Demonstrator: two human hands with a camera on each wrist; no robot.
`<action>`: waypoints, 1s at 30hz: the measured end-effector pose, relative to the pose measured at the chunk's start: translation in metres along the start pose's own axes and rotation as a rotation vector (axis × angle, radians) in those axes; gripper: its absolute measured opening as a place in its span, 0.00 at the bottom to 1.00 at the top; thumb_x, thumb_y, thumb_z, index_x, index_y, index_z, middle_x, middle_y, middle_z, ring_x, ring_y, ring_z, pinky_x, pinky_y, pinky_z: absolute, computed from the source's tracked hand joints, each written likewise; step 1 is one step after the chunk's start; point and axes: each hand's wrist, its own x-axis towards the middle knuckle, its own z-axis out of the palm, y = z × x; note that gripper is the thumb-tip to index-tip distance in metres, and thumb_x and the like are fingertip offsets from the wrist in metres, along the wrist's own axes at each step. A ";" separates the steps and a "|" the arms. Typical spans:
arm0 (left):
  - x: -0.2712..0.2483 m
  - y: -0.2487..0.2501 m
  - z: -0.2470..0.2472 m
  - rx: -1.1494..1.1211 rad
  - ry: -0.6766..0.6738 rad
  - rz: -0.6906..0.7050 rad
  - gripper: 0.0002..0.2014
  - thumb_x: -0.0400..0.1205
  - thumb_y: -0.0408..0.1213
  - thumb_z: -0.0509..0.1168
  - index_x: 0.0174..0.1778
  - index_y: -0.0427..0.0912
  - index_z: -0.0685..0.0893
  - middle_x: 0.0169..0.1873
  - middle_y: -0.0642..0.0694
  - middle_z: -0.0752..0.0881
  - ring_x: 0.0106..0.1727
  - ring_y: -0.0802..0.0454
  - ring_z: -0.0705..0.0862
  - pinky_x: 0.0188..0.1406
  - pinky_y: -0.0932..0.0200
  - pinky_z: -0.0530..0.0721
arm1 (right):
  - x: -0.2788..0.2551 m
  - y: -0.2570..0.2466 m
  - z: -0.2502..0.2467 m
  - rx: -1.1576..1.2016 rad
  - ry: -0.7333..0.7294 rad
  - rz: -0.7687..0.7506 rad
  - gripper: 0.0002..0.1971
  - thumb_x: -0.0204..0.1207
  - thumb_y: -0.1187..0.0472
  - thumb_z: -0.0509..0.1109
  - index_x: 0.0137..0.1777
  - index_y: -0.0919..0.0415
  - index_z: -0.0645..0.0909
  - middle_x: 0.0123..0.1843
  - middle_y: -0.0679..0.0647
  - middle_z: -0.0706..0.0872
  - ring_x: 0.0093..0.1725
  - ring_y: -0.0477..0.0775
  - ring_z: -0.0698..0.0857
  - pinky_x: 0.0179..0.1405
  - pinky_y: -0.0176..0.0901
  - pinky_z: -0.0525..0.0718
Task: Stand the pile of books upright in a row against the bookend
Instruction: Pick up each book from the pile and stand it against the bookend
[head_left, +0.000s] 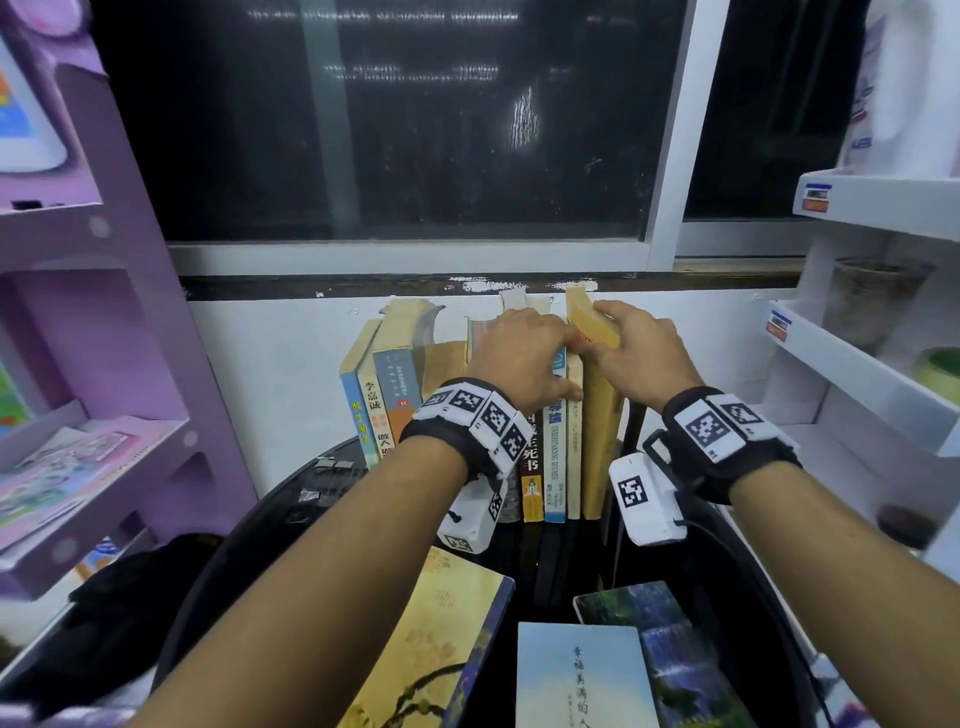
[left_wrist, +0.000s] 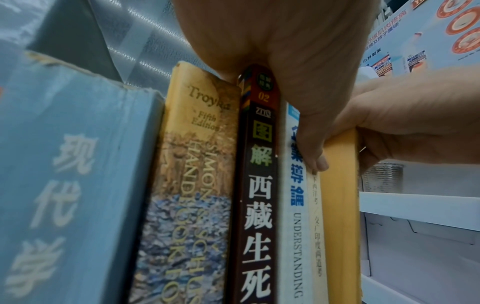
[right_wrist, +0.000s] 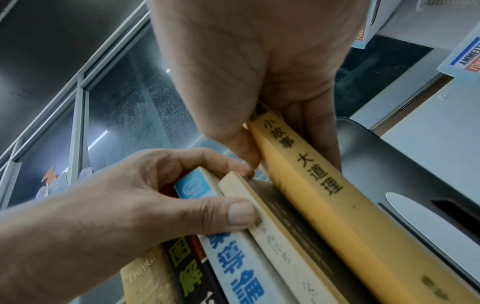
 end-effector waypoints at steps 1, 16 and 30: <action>0.000 0.000 0.000 -0.001 0.001 0.000 0.24 0.71 0.58 0.74 0.61 0.54 0.83 0.58 0.53 0.86 0.61 0.50 0.79 0.67 0.50 0.72 | 0.000 0.001 0.000 -0.005 -0.014 0.002 0.27 0.80 0.51 0.68 0.78 0.52 0.70 0.71 0.58 0.80 0.71 0.63 0.75 0.67 0.53 0.75; -0.001 0.002 -0.003 -0.039 -0.021 -0.047 0.25 0.70 0.57 0.75 0.59 0.50 0.82 0.63 0.51 0.81 0.66 0.49 0.76 0.69 0.52 0.68 | -0.007 0.011 -0.019 0.123 -0.430 -0.057 0.48 0.71 0.65 0.77 0.83 0.40 0.51 0.61 0.57 0.84 0.47 0.51 0.90 0.43 0.43 0.90; -0.002 0.002 0.000 -0.040 0.023 -0.051 0.24 0.70 0.57 0.75 0.57 0.50 0.82 0.59 0.52 0.83 0.63 0.50 0.77 0.66 0.54 0.69 | -0.013 0.022 0.001 0.067 -0.317 -0.188 0.56 0.62 0.68 0.84 0.80 0.37 0.51 0.54 0.53 0.86 0.47 0.48 0.88 0.46 0.37 0.84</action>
